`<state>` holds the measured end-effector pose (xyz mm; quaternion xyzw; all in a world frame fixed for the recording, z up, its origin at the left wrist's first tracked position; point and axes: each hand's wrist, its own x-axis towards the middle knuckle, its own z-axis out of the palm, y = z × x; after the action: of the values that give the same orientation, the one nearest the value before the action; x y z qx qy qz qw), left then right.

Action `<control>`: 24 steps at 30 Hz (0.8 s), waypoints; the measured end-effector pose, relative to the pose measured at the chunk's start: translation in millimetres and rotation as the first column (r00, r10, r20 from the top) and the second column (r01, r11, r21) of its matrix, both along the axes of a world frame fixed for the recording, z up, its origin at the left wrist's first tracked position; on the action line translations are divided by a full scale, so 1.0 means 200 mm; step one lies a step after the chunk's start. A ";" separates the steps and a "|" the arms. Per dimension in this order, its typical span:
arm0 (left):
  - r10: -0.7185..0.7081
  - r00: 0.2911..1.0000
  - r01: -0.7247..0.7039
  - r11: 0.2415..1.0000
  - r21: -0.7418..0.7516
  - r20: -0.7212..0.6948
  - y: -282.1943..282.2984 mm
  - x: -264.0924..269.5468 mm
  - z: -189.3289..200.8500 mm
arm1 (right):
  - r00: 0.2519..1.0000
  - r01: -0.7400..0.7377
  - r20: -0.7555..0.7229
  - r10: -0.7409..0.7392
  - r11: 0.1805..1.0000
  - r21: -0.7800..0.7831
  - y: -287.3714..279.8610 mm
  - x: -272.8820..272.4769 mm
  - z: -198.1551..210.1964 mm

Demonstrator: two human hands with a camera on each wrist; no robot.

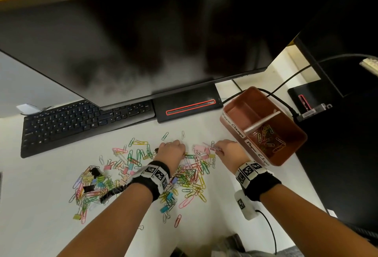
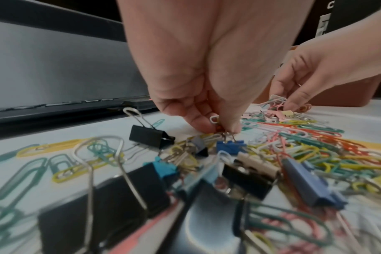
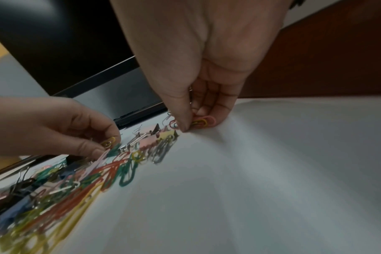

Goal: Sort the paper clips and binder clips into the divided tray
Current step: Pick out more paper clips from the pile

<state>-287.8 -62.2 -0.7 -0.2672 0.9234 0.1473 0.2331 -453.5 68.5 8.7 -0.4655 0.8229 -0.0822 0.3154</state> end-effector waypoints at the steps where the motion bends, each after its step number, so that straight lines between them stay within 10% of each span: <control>1: -0.006 1.000 0.006 1.000 -0.007 0.011 0.00 0.00 0.00 | 1.000 0.008 0.007 -0.008 1.000 0.004 0.00 0.00 0.01; 10: -0.006 0.999 0.004 0.998 0.068 0.032 -0.01 -0.02 0.03 | 0.998 0.037 0.044 -0.034 0.996 -0.077 0.05 0.00 0.08; 24: 0.140 0.824 0.117 0.906 0.408 -0.549 0.24 -0.58 0.60 | 0.944 0.288 -0.057 -0.325 0.897 -0.336 0.44 -0.32 0.55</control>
<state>-403.9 -15.2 118.3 -0.1601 0.8942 0.4181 0.0000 -516.7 156.6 118.1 -0.3791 0.8776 -0.2382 0.1715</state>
